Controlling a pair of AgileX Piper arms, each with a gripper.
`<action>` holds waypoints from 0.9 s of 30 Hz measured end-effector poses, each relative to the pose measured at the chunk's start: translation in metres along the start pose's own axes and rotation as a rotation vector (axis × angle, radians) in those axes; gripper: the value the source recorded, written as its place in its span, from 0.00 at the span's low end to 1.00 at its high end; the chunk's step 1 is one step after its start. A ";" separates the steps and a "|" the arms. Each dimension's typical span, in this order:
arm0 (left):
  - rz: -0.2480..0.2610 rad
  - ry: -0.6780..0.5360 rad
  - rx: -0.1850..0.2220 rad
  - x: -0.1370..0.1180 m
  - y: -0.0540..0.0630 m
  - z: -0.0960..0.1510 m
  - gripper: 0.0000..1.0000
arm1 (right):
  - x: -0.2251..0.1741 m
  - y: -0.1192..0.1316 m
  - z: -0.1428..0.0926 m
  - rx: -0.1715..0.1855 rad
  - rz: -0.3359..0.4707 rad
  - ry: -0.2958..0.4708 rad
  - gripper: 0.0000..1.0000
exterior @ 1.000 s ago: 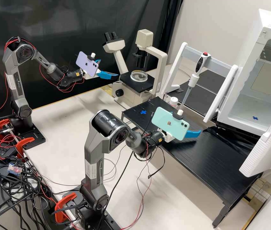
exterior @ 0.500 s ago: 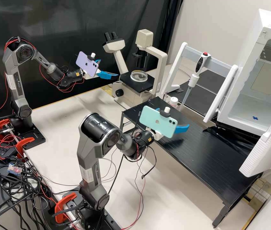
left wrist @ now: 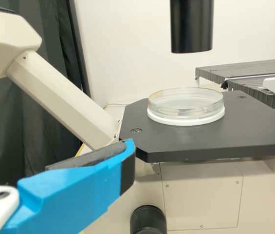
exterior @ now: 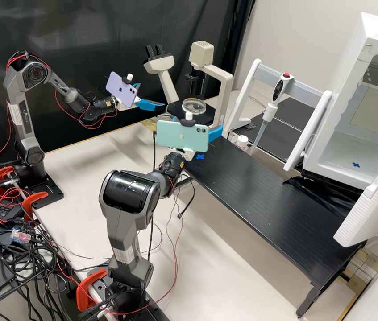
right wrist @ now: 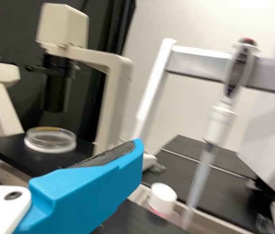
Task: Move the petri dish to the bench
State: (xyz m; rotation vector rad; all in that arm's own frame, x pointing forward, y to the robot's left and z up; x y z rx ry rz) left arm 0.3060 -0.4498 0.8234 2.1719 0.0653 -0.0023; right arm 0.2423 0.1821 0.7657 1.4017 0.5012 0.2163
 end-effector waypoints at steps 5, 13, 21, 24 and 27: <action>0.000 0.000 0.000 0.000 0.000 0.000 1.00 | 0.022 -0.009 -0.035 -0.026 -0.049 0.066 1.00; 0.000 0.000 0.000 0.000 0.000 0.000 1.00 | 0.062 -0.031 -0.062 -0.043 -0.128 0.061 1.00; 0.000 0.000 0.000 0.000 0.000 0.000 1.00 | 0.108 -0.062 -0.060 0.016 -0.242 -0.028 1.00; 0.000 0.000 0.000 0.000 0.000 0.000 1.00 | 0.129 -0.073 -0.056 0.030 -0.275 -0.067 1.00; 0.000 0.000 0.000 0.000 0.000 0.000 1.00 | 0.145 -0.080 -0.051 0.060 -0.297 -0.103 1.00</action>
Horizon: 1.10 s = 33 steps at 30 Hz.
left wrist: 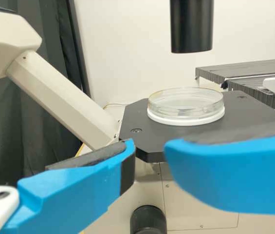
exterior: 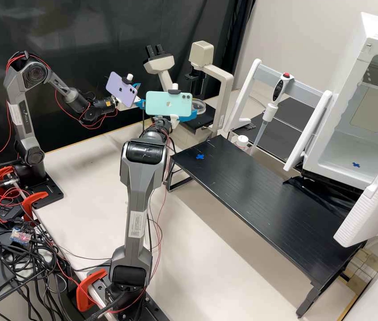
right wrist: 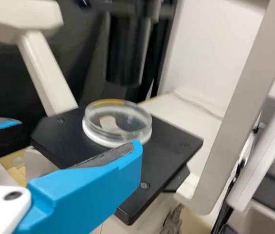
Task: Move the petri dish to the bench
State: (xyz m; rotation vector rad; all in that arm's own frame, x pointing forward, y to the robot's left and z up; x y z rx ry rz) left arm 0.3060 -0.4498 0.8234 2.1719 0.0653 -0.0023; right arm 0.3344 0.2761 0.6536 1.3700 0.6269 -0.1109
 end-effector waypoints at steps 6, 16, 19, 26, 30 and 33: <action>0.000 0.000 0.000 0.000 0.000 0.000 1.00 | 0.036 0.008 0.009 0.070 -0.015 -0.060 1.00; 0.000 0.000 0.000 0.000 0.000 0.000 1.00 | 0.067 0.019 0.014 0.118 0.009 -0.114 1.00; 0.000 0.000 0.000 0.000 0.000 0.000 1.00 | 0.073 0.020 0.013 0.121 0.017 -0.127 1.00; 0.000 0.000 0.000 0.000 0.000 0.000 1.00 | 0.088 0.015 0.006 0.101 0.009 -0.150 1.00; 0.000 0.000 0.000 0.000 0.000 0.000 1.00 | 0.098 0.011 -0.003 0.078 -0.004 -0.147 1.00; 0.000 0.000 0.000 0.000 0.000 0.000 1.00 | 0.104 0.006 -0.008 0.068 -0.011 -0.141 1.00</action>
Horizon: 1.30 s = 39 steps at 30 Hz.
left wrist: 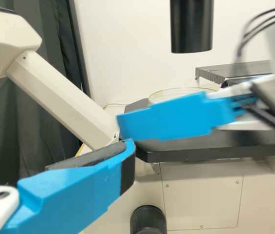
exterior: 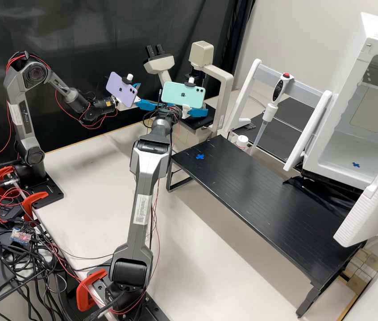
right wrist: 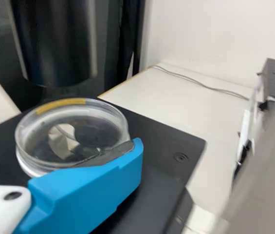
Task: Move the petri dish to the bench
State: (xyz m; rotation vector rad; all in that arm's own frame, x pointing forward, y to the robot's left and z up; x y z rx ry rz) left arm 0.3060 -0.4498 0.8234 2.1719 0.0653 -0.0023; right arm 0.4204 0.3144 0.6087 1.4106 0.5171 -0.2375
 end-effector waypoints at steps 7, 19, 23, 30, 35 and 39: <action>0.000 0.000 0.000 0.000 0.000 0.000 1.00 | 0.008 -0.005 -0.003 -0.026 0.006 0.006 1.00; 0.000 0.000 0.000 0.000 0.000 0.000 1.00 | 0.013 -0.007 0.008 -0.011 -0.016 -0.006 1.00; 0.000 0.000 0.000 0.000 0.000 0.000 1.00 | 0.010 -0.004 0.014 0.010 -0.042 0.001 1.00; 0.000 0.000 0.000 0.000 0.000 0.000 1.00 | -0.002 0.012 0.012 0.053 -0.030 0.001 1.00; 0.000 0.000 0.000 0.000 0.000 0.000 1.00 | -0.005 0.016 0.010 0.063 -0.023 0.004 1.00; 0.000 0.000 0.000 0.000 0.000 0.000 1.00 | -0.005 0.016 0.011 0.063 -0.021 -0.001 1.00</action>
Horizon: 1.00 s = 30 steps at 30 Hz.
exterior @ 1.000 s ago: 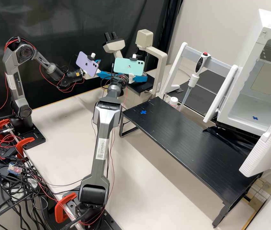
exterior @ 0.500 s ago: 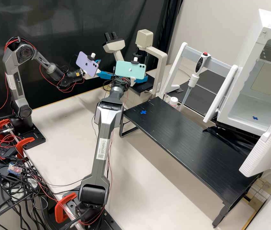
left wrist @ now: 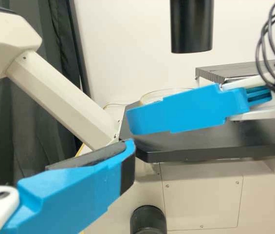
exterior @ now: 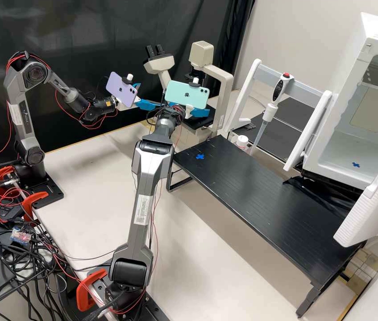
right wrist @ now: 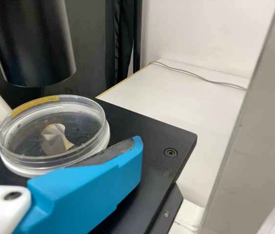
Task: Move the petri dish to the bench
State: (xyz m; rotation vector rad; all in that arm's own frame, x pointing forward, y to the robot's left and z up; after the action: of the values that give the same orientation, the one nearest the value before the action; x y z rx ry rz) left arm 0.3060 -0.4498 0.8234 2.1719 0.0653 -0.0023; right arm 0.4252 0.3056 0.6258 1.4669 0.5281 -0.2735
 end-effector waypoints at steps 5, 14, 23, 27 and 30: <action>0.000 0.000 0.000 0.000 0.000 0.000 1.00 | 0.001 0.000 0.000 0.000 0.001 -0.002 1.00; 0.000 0.000 0.000 0.000 0.000 0.000 1.00 | 0.012 -0.005 0.007 -0.002 0.025 -0.030 1.00; 0.000 0.000 0.000 0.000 0.000 0.000 1.00 | 0.021 -0.007 0.009 -0.012 0.036 -0.031 1.00; 0.000 0.000 0.000 0.000 0.000 0.000 1.00 | 0.026 -0.011 0.012 -0.013 0.035 -0.035 0.00; 0.000 0.000 0.000 0.000 0.000 0.000 1.00 | 0.030 -0.016 0.015 -0.015 0.031 -0.040 0.00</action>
State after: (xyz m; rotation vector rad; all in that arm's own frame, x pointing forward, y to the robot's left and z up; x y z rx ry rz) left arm 0.3060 -0.4498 0.8234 2.1719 0.0653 -0.0023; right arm 0.4464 0.2931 0.5974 1.4513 0.4742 -0.2733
